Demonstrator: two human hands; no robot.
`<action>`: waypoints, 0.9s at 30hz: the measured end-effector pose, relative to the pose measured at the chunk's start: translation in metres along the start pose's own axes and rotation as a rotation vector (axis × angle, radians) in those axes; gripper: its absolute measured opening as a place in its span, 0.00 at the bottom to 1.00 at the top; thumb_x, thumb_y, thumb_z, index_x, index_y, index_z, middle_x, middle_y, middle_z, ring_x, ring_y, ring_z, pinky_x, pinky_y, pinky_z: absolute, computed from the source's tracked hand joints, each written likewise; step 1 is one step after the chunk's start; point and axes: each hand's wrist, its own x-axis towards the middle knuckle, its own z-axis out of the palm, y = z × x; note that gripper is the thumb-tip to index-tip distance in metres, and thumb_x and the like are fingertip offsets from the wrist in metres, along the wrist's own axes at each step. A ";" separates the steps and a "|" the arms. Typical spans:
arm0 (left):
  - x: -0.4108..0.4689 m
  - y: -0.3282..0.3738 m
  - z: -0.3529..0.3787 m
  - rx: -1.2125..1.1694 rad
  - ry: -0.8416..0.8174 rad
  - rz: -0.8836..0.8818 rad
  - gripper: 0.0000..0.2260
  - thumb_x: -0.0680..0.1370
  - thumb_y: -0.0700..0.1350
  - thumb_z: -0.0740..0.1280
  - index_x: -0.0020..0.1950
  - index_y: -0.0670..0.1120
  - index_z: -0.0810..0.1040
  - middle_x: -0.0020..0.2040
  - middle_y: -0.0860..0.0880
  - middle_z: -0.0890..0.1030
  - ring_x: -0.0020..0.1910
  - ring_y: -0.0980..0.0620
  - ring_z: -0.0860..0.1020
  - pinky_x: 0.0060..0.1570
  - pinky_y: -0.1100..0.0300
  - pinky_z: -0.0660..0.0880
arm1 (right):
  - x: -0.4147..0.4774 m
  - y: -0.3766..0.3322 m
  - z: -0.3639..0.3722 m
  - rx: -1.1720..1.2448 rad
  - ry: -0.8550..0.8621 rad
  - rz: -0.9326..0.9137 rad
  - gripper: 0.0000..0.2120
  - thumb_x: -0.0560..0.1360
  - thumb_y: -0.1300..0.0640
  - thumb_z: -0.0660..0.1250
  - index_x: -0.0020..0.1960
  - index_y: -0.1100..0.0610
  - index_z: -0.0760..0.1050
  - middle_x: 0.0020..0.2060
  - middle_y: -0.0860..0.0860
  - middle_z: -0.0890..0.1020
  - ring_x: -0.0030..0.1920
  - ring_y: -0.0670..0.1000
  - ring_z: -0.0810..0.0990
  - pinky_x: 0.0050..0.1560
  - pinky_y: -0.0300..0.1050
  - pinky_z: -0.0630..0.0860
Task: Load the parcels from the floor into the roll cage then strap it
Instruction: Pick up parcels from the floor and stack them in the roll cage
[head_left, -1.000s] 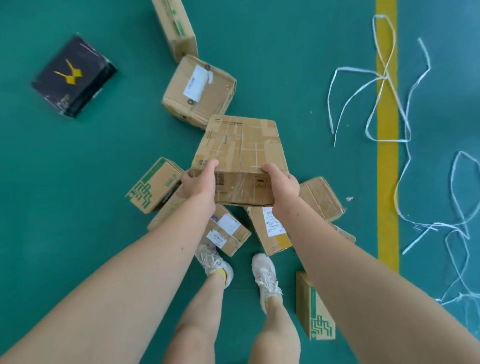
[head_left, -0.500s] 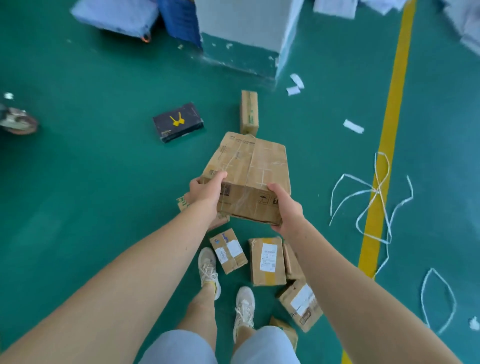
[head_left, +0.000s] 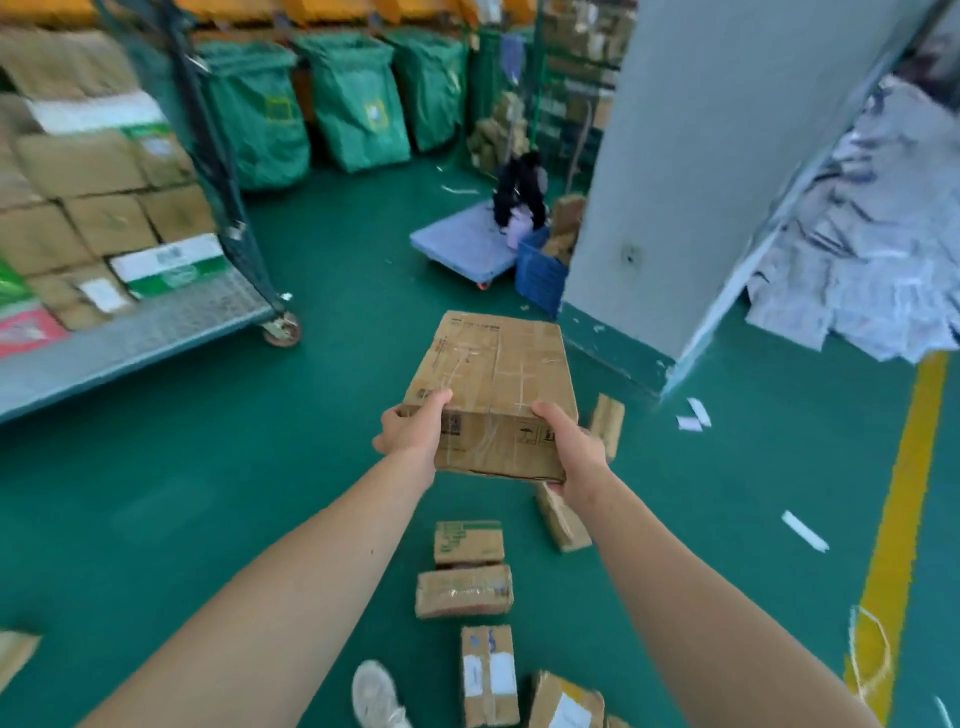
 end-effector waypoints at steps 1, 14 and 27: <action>0.002 0.011 -0.012 -0.035 0.017 0.014 0.41 0.60 0.62 0.75 0.69 0.53 0.67 0.64 0.45 0.68 0.56 0.41 0.75 0.54 0.41 0.77 | -0.002 -0.006 0.015 -0.026 -0.027 -0.014 0.22 0.71 0.47 0.75 0.58 0.57 0.75 0.49 0.54 0.82 0.46 0.52 0.81 0.38 0.44 0.74; 0.073 0.151 -0.219 -0.291 0.295 0.131 0.33 0.67 0.59 0.75 0.67 0.51 0.68 0.63 0.44 0.69 0.53 0.43 0.75 0.52 0.45 0.79 | -0.040 -0.043 0.281 -0.211 -0.380 -0.130 0.20 0.72 0.46 0.74 0.57 0.56 0.74 0.50 0.52 0.81 0.45 0.50 0.79 0.37 0.44 0.72; 0.171 0.261 -0.414 -0.382 0.408 0.228 0.40 0.67 0.61 0.75 0.73 0.51 0.62 0.68 0.43 0.68 0.59 0.41 0.73 0.56 0.41 0.77 | -0.067 -0.036 0.532 -0.254 -0.563 -0.161 0.26 0.72 0.45 0.73 0.63 0.57 0.72 0.52 0.53 0.80 0.46 0.51 0.78 0.37 0.45 0.71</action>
